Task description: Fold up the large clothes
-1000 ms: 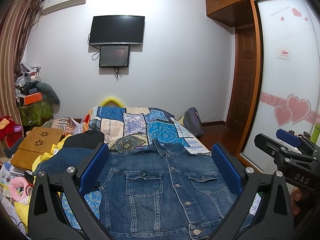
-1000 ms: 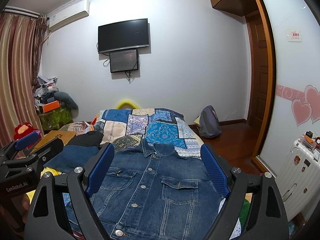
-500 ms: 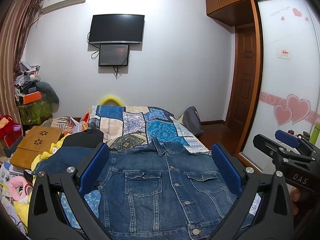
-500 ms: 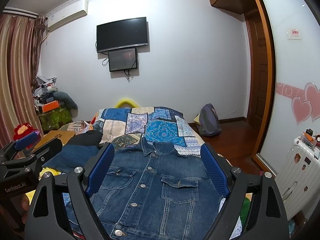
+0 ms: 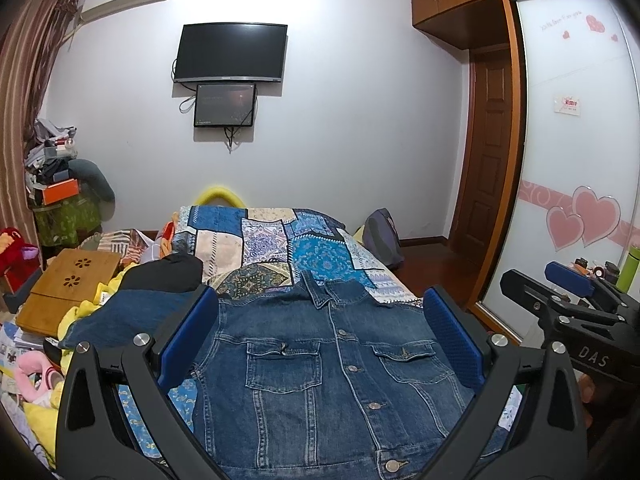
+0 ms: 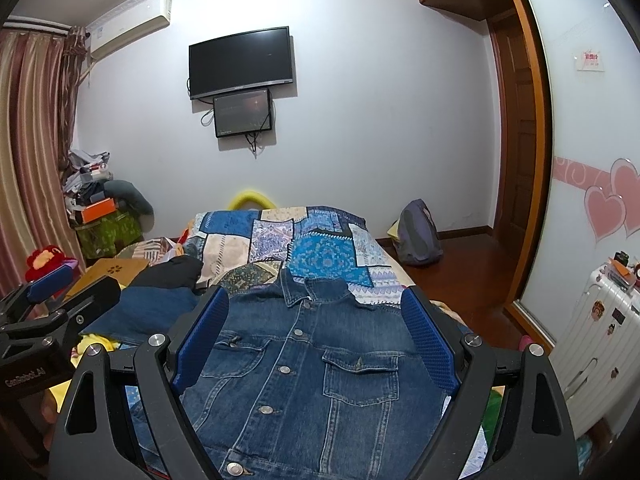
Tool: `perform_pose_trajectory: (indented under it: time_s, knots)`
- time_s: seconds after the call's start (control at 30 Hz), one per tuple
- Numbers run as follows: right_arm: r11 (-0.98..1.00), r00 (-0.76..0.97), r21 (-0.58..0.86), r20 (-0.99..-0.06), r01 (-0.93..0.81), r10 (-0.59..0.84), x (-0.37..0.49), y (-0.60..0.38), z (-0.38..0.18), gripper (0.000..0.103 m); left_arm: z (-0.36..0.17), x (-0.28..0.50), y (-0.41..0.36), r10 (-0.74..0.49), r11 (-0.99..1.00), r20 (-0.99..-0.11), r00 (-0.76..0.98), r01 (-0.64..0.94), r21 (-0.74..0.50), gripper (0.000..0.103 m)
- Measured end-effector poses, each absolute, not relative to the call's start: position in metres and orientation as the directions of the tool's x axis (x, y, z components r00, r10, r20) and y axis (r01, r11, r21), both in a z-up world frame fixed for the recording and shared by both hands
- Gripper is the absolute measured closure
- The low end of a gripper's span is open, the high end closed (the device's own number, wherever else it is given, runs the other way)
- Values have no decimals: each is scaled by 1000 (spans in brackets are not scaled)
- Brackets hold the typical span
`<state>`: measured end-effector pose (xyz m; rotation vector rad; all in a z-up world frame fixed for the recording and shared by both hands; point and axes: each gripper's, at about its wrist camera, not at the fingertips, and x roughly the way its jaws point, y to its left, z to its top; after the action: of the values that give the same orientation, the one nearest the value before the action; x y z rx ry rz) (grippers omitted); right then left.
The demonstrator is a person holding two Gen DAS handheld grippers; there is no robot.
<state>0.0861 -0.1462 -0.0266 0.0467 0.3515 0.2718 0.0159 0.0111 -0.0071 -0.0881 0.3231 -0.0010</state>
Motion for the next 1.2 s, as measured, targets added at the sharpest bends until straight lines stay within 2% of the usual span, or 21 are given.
perform_pose_trajectory:
  time_s: [0.37,0.57,0.7,0.8,1.0,1.07,1.2]
  knots:
    - [957,902,88,-320,-275,289,127,-140,-20,17,-9,42,40,84,992,-317,945,-110,-64,0]
    - [960,905,51,-324,-274,275,163,-128,-22,17,-12,69,88,177,977,-334,926,-206,-52,0]
    - [959,892,35,-358,-281,275,189,-119,-29,17,-18,91,132,261,957,-362,895,-288,-21,0]
    - [958,878,33,-393,-285,274,204,-118,-38,17,-29,111,177,313,935,-410,857,-354,-25,0]
    - [961,824,-17,-519,-276,227,242,-102,-71,17,-76,140,270,319,899,-547,774,-429,-84,0]
    - [959,794,-32,-570,-281,214,252,-96,-87,17,-95,145,298,303,882,-596,743,-455,-119,0]
    - [954,737,-63,-650,-295,185,261,-86,-111,17,-141,148,361,196,820,-694,692,-504,-272,0]
